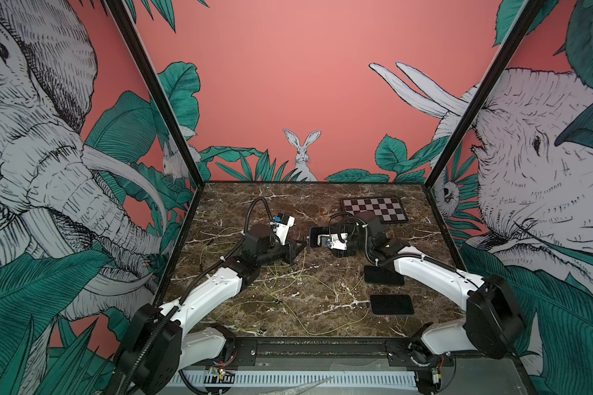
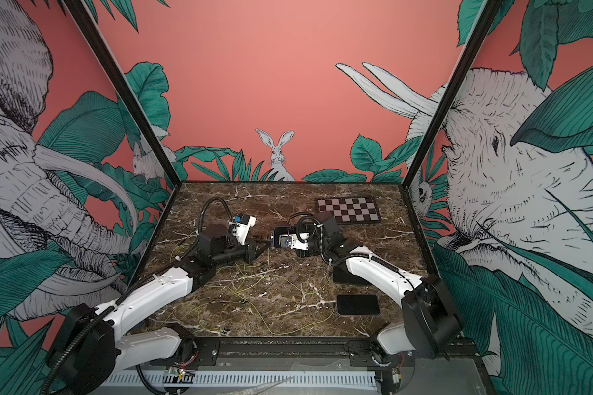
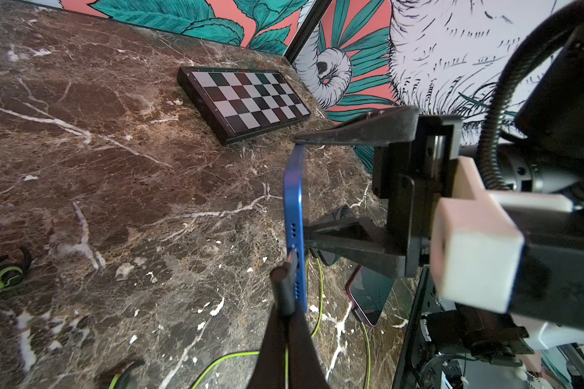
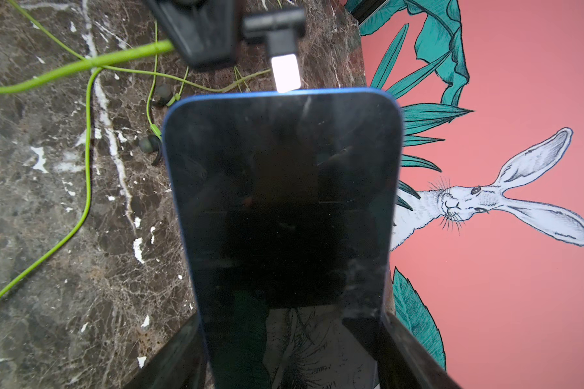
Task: Plug wired earphones into phones
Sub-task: Insert the wired earphone into the phone.
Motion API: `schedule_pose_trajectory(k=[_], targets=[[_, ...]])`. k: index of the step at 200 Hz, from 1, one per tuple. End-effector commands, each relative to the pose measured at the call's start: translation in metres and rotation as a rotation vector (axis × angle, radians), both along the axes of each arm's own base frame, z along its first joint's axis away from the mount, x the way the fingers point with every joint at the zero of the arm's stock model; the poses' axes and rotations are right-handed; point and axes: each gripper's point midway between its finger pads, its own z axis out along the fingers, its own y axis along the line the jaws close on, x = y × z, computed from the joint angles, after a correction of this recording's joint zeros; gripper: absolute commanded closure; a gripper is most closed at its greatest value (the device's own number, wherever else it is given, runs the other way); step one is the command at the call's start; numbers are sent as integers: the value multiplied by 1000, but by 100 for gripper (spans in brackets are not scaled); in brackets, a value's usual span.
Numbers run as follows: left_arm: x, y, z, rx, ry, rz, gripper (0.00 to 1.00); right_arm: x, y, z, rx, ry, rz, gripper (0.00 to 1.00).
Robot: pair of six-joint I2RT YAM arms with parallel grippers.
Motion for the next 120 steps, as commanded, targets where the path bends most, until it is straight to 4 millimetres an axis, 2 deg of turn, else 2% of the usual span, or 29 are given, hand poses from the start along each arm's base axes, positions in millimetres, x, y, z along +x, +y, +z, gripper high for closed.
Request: schedule_pose_trajectory(k=[1,45,120], targets=[[3,-1,10,1,-22,-6,100,0,10,35,72,-83,31,31],[2,-2,6,16,-3,-16,100,1,11,39,74,-80,27,31],[3,-1,-2,51,18,-16,100,0,9,32,-6,-79,24,31]])
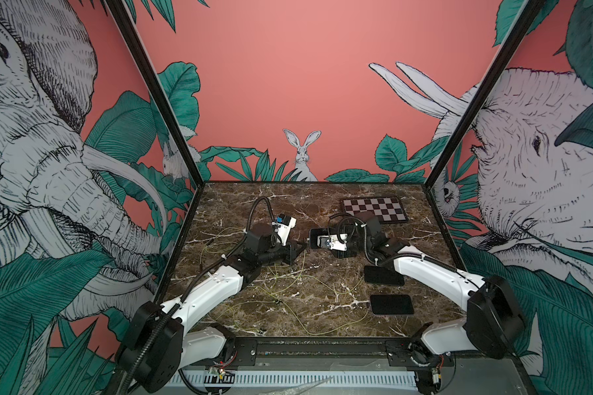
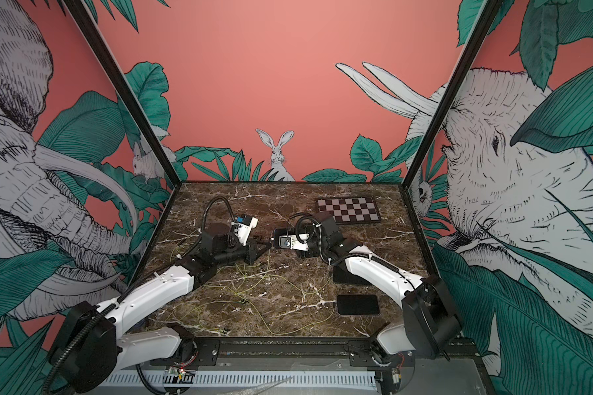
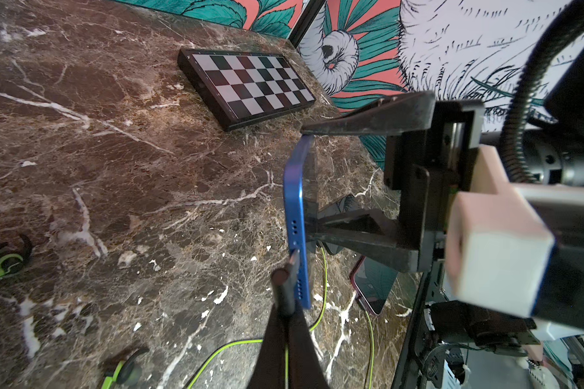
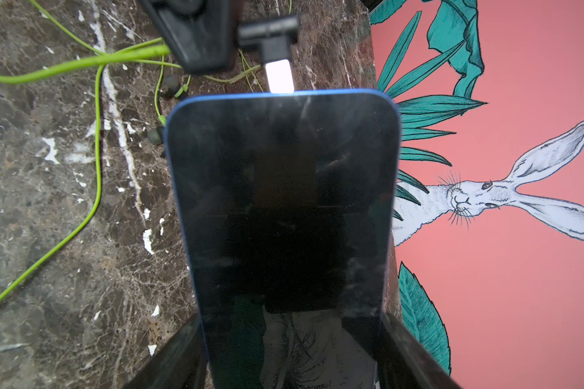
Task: Plug wired earphones into phones
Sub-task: Insert the wired earphone into the phone.
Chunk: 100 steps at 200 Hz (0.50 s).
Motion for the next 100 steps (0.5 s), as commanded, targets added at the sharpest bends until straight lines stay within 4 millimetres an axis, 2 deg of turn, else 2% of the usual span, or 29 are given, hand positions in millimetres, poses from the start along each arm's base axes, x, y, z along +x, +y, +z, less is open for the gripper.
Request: schedule_pose_trajectory(k=[1,48,100], targets=[[4,-1,8,8,-16,-4,100,4,11,36,42,-90,27,31],[4,-1,2,28,4,-7,100,1,17,39,22,-92,43,31],[4,-1,1,42,5,-12,100,-1,16,29,-70,-89,45,31]])
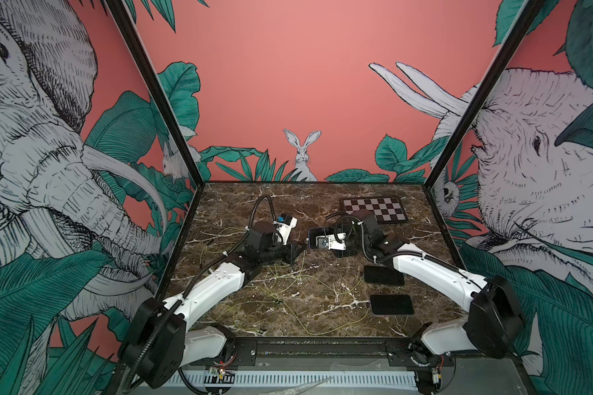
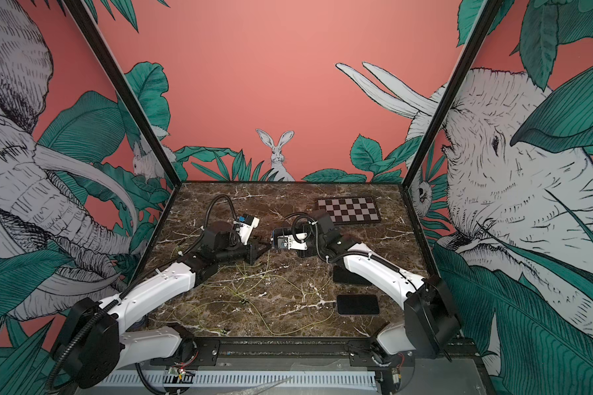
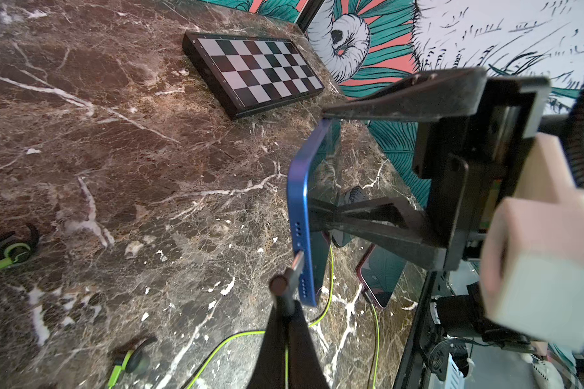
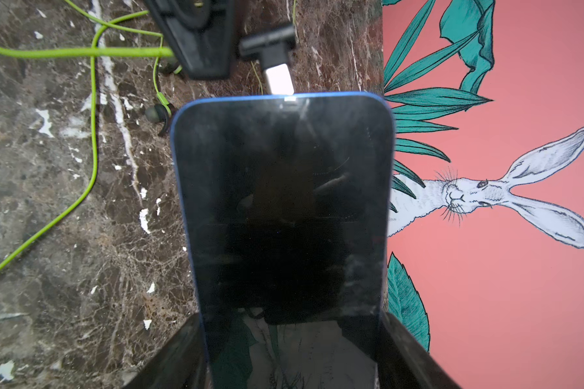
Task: Plug wired earphones into phones
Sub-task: Insert the wired earphone into the phone.
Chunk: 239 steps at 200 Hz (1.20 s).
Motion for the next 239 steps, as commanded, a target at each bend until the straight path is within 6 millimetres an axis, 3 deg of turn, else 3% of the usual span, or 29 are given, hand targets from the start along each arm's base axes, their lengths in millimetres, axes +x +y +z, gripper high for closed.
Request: schedule_pose_trajectory(k=[1,83,188,231,239], targets=[[3,-1,9,5,-22,-4,100,0,17,24,28,-61,54,31],[0,-4,6,32,-26,-24,100,-3,22,8,-86,-50,74,31],[-2,-7,12,7,-50,-38,100,-23,35,18,0,2,109,32],[-3,-6,21,-7,-86,-49,100,-24,23,3,-77,12,86,32],[-3,-6,23,-1,-99,-53,94,-22,18,-2,-104,16,75,32]])
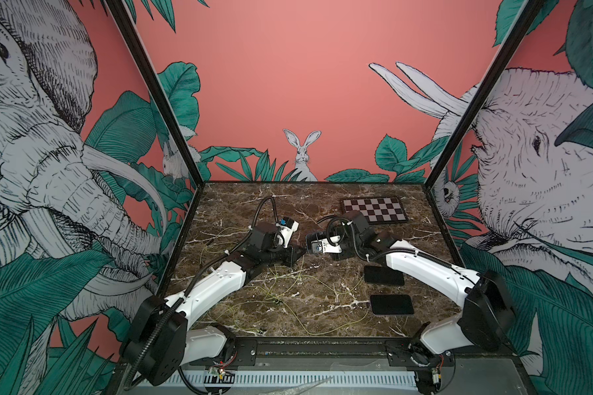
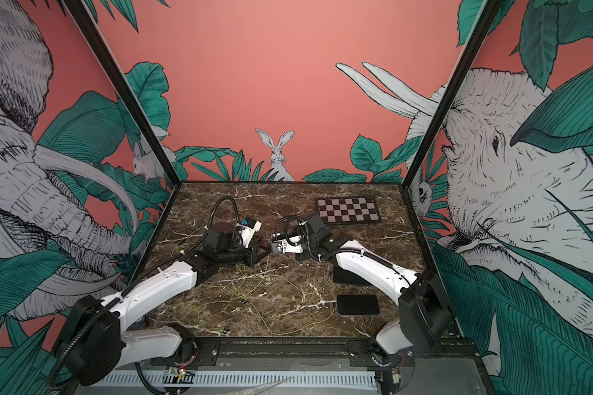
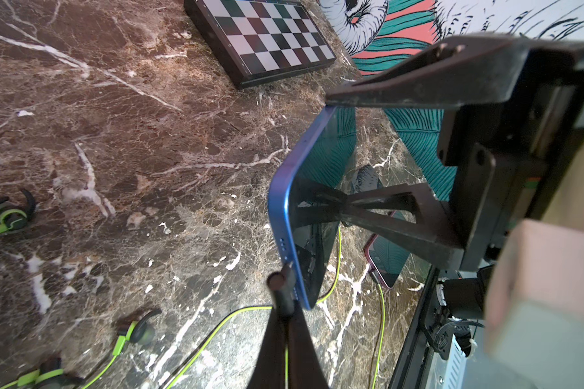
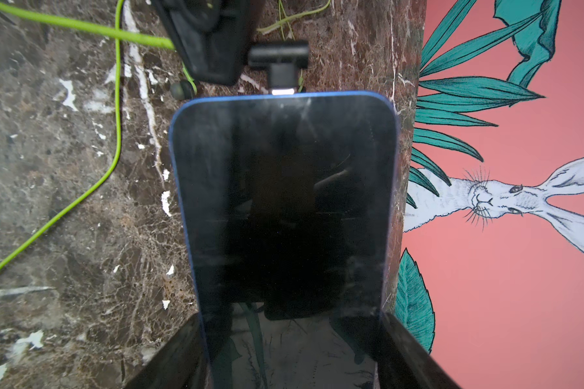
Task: Plug wired earphones into phones
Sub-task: Insert the wired earphone into the phone, then place the phone at the center of the board.
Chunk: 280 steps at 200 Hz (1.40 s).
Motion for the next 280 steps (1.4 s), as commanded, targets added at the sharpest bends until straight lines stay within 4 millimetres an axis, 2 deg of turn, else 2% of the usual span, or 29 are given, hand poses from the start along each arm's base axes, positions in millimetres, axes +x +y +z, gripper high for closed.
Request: schedule_pose_trajectory(k=[1,20,43,59,69,88,113,120,149,170,193,223,258,262,280], targets=[[4,-6,37,-59,-134,-31,93,-15,12,10,15,-8,73,32],[4,-1,42,-41,-168,-25,79,-14,-1,-5,-44,38,47,32],[1,2,47,-31,-220,-38,67,-6,-19,-21,-73,82,-2,32],[2,7,47,-14,-235,-15,45,0,-28,-24,-44,115,-42,32],[4,10,49,3,-243,0,42,6,-33,-25,-27,132,-71,32],[8,19,51,40,-274,44,41,25,-51,-32,-20,157,-156,32],[14,33,58,61,-329,112,41,60,-88,-41,0,189,-339,33],[15,36,59,67,-346,131,41,69,-100,-52,-12,220,-402,34],[17,45,56,88,-369,172,41,90,-143,-66,-39,289,-558,32],[18,44,55,94,-358,166,41,92,-168,-79,-104,331,-616,31],[19,42,52,97,-347,158,42,89,-185,-92,-147,378,-640,31],[20,42,49,101,-340,157,42,72,-190,-103,-208,449,-570,30],[22,43,45,119,-331,160,43,70,-208,-117,-244,518,-609,30],[22,43,45,121,-334,160,43,79,-208,-110,-234,498,-615,30],[22,43,45,123,-337,162,43,77,-212,-118,-254,520,-598,29]])
